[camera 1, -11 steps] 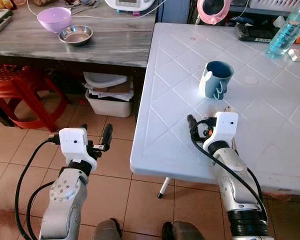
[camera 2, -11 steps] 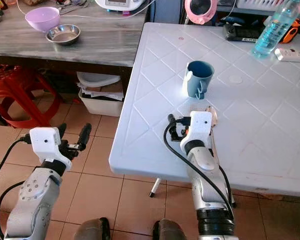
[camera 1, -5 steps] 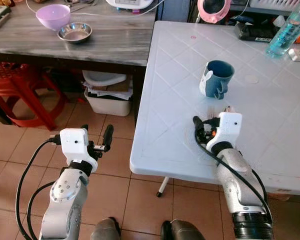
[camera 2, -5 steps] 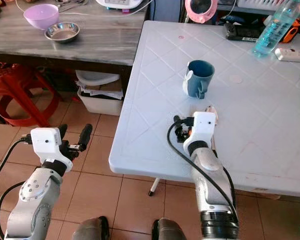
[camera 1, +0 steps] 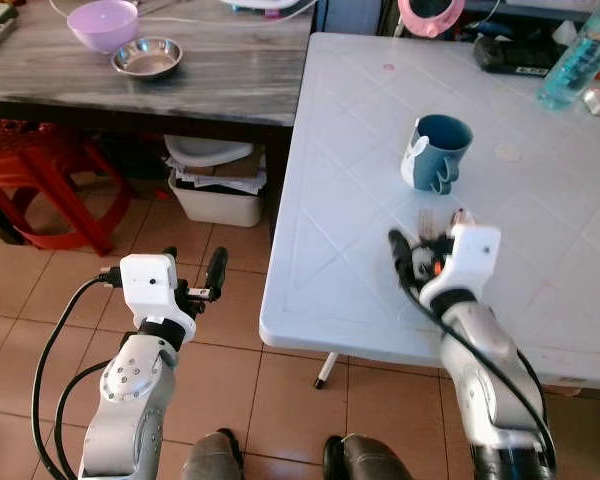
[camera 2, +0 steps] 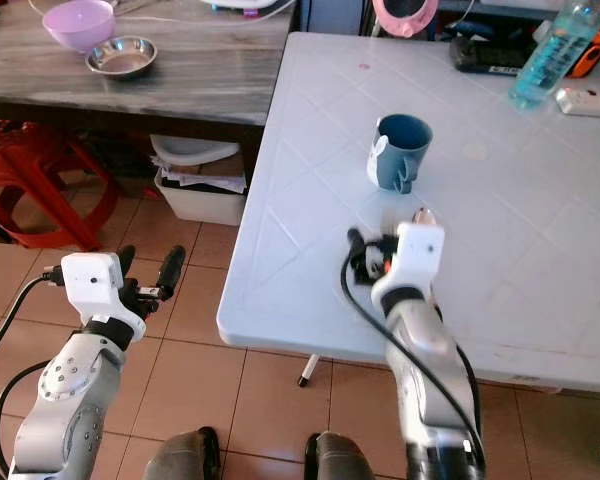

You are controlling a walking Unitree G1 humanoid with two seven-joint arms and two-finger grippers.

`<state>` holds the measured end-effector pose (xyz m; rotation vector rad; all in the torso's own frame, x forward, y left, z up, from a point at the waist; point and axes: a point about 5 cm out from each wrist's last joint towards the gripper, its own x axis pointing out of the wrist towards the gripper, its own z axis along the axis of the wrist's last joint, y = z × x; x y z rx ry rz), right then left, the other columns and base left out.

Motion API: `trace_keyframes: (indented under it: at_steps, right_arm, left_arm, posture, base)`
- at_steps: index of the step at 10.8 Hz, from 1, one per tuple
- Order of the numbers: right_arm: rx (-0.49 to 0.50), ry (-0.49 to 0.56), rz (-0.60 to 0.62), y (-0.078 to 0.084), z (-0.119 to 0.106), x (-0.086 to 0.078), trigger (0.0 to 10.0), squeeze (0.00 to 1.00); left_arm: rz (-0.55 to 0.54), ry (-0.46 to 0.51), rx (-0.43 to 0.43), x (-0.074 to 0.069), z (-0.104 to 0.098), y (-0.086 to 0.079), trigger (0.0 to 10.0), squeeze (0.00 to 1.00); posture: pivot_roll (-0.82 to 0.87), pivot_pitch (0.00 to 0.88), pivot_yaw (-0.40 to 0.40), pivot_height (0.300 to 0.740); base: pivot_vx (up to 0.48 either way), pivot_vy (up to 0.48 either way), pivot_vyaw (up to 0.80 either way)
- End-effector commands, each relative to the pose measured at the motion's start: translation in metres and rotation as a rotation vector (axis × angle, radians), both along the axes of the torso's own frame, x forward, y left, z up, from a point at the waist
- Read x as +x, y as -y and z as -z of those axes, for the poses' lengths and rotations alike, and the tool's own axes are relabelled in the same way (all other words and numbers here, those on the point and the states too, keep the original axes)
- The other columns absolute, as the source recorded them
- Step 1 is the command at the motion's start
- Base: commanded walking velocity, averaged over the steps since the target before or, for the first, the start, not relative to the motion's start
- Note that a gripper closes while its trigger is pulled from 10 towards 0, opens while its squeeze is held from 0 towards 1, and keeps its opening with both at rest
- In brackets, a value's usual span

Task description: Setting the table

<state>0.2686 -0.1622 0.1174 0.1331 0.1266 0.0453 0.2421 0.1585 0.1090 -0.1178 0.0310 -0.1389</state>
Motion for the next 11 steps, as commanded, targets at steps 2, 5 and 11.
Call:
trace_keyframes:
  at_steps: [2, 5, 11]
  right_arm:
    - [0.007, -0.022, -0.017, -0.002, 0.0, -0.004, 10.0, 0.0]
    - [-0.025, -0.158, -0.043, -0.001, 0.025, -0.006, 0.0, 0.0]
    - [-0.077, -0.386, -0.065, 0.012, 0.046, -0.008, 0.0, 0.0]
  left_arm:
    - [0.009, -0.011, -0.004, -0.002, 0.001, 0.001, 10.0, 0.0]
    - [0.018, -0.018, -0.003, -0.001, 0.001, 0.003, 10.0, 0.0]
    - [0.028, -0.044, 0.002, -0.007, 0.004, 0.003, 10.0, 0.0]
  posture:
    - [-0.02, 0.17, 0.0, 0.74]
    - [-0.01, 0.178, 0.006, 0.74]
    - [-0.01, 0.193, 0.004, 0.74]
  base:
    - [0.0, 0.0, 0.0]
    - [0.0, 0.0, 0.0]
    - [0.0, 0.0, 0.0]
